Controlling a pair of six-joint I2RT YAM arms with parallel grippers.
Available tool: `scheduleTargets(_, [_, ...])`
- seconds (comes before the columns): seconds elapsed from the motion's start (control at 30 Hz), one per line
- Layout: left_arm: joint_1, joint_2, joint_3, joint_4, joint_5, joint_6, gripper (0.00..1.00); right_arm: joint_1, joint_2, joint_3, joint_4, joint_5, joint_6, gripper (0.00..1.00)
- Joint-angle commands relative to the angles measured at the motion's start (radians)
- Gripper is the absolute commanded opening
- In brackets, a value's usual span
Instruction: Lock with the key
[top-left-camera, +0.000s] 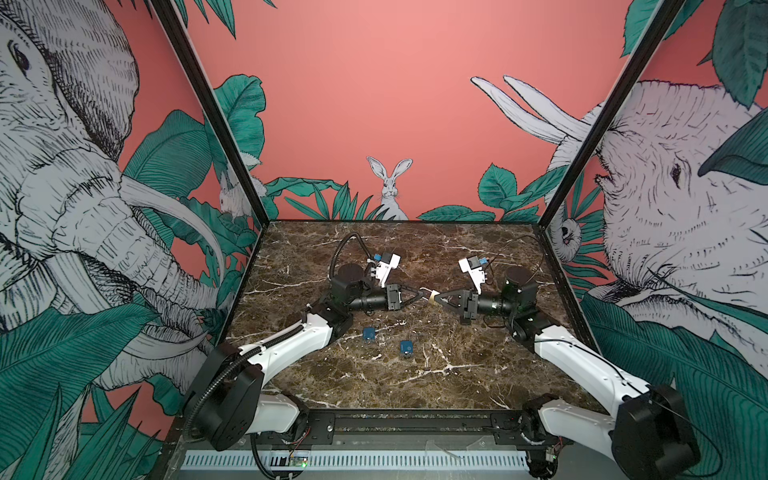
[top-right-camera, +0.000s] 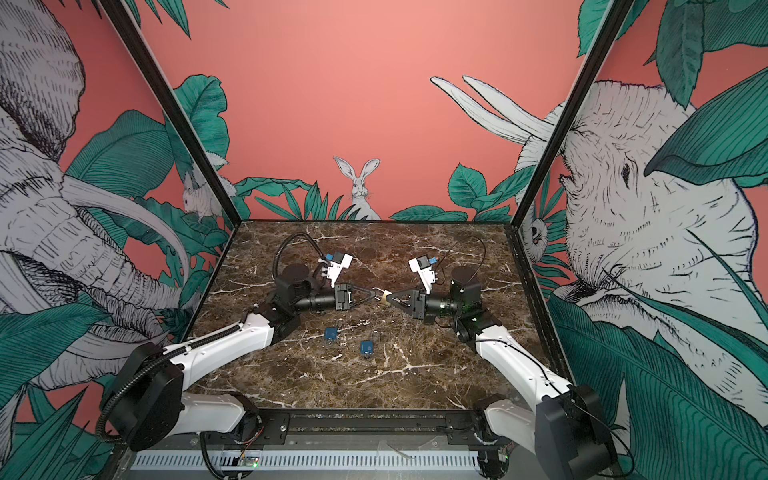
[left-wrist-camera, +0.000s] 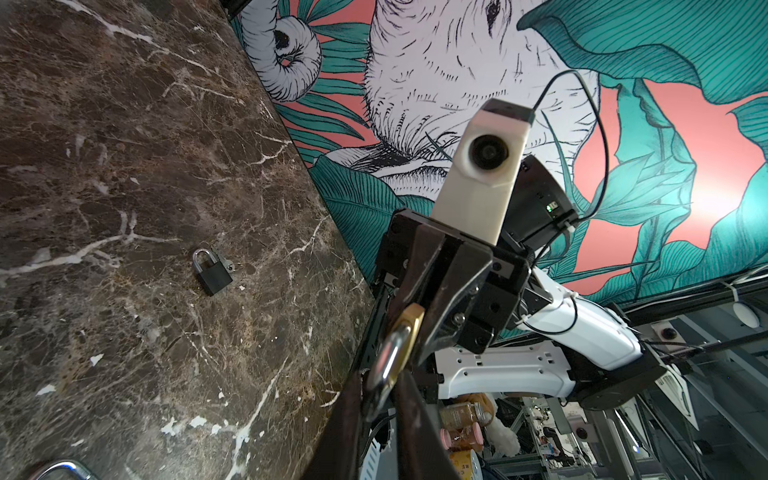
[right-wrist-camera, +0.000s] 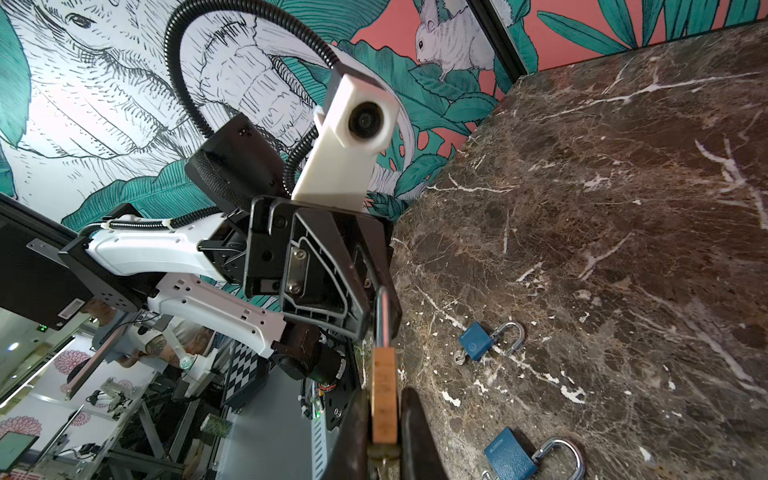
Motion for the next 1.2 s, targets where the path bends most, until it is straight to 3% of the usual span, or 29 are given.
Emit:
scheduleTargets(0.0, [0.0, -0.03, -0.006, 0.035, 0.007, 0.006, 0.14, -0.002, 0.005, 0.017, 0.056, -0.045, -0.001, 0.0])
scheduleTargets(0.4, [0.0, -0.03, 0.001, 0.03, 0.002, 0.012, 0.12, -0.004, 0.036, 0.024, 0.043, -0.061, -0.021, 0.0])
scheduleTargets(0.43, [0.0, -0.028, 0.001, 0.031, 0.003, 0.015, 0.09, -0.003, 0.039, 0.027, 0.044, -0.062, -0.021, 0.0])
scheduleTargets(0.47, [0.0, -0.026, 0.0, 0.029, 0.005, 0.016, 0.0, -0.004, 0.04, 0.029, 0.047, -0.062, -0.019, 0.0])
scheduleTargets(0.73, [0.0, -0.013, -0.02, 0.055, -0.012, 0.031, 0.0, -0.007, 0.064, 0.032, 0.151, -0.073, 0.066, 0.0])
scheduleTargets(0.9, [0.007, -0.005, -0.086, 0.198, -0.082, -0.078, 0.0, -0.008, 0.08, 0.028, 0.195, -0.044, 0.116, 0.0])
scheduleTargets(1.03, [0.016, -0.001, -0.165, 0.404, -0.189, -0.219, 0.0, -0.008, 0.089, 0.002, 0.272, -0.039, 0.159, 0.17])
scheduleTargets(1.17, [0.017, 0.009, -0.177, 0.507, -0.24, -0.283, 0.0, -0.008, 0.085, -0.01, 0.302, -0.035, 0.173, 0.19])
